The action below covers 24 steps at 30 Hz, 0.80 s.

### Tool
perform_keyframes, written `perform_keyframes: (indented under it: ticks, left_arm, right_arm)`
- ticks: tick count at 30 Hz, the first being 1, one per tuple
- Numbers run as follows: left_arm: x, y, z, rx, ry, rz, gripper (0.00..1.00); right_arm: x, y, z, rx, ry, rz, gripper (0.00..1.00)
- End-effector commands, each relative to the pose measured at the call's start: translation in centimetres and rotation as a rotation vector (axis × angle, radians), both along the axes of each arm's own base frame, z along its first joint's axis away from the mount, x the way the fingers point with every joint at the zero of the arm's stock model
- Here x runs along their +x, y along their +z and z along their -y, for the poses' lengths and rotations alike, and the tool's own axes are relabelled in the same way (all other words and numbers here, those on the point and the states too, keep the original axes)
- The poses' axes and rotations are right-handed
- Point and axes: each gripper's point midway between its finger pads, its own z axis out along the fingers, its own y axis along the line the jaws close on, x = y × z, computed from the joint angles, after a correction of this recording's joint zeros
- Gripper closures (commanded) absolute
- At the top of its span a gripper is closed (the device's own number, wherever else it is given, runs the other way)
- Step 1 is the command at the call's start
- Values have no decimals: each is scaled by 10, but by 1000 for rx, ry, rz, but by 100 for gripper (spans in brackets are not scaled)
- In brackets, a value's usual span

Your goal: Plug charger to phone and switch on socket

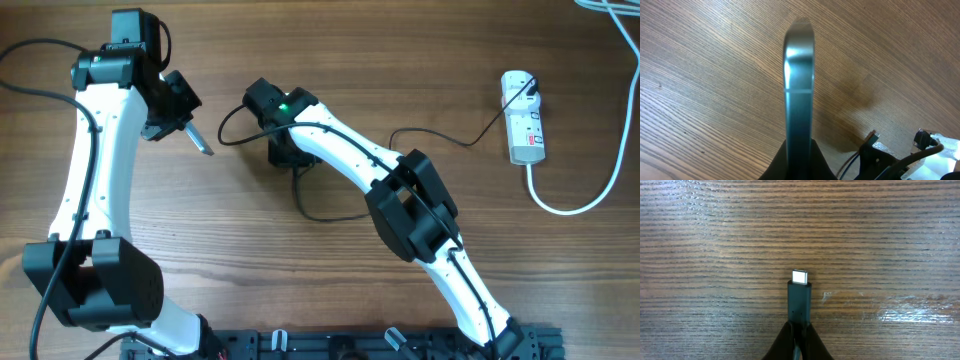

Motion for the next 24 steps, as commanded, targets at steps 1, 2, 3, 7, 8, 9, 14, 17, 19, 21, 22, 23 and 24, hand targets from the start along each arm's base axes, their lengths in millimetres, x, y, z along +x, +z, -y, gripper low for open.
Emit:
perform_keyframes:
  ticks: [1, 2, 3, 7, 8, 9, 14, 17, 19, 21, 22, 23, 24]
  left_arm:
    - [1, 1, -1, 1, 10, 3, 96]
    - [1, 1, 0, -6, 1, 4, 96]
    - [2, 1, 3, -18, -15, 7, 96]
    - [13, 8, 39, -165, -244, 78, 96]
    - [17, 13, 51, -220, -305, 113, 96]
    - [22, 18, 59, -256, -341, 146, 96]
    - [55, 45, 81, -352, -422, 338, 96]
    - [76, 62, 83, -388, -365, 437, 96]
    - [90, 74, 82, -415, -307, 498, 96]
    - [97, 82, 84, -440, -288, 533, 96]
    - [98, 88, 88, -465, -309, 554, 96]
    - [99, 94, 94, -497, -337, 575, 96]
    - [99, 100, 100, -527, -364, 592, 96]
  right_arm:
    - [-11, -37, 7, -36, 3, -79, 96]
    - [-11, -37, 7, -33, 10, -81, 96]
    - [-12, -36, 5, -28, 27, -84, 96]
    - [-8, -19, 1, 7, 61, -69, 96]
    - [-8, -10, -2, 28, 82, -67, 96]
    - [-8, 1, -4, 50, 107, -63, 96]
    - [-15, 72, -15, 173, 199, -19, 96]
    - [-24, 121, -15, 240, 242, 21, 96]
    - [-32, 157, -10, 272, 272, 58, 96]
    - [-40, 183, -4, 293, 298, 88, 96]
    - [-45, 195, -2, 308, 314, 98, 96]
    - [-50, 207, -1, 329, 337, 107, 96]
    - [-56, 218, 0, 345, 357, 114, 96]
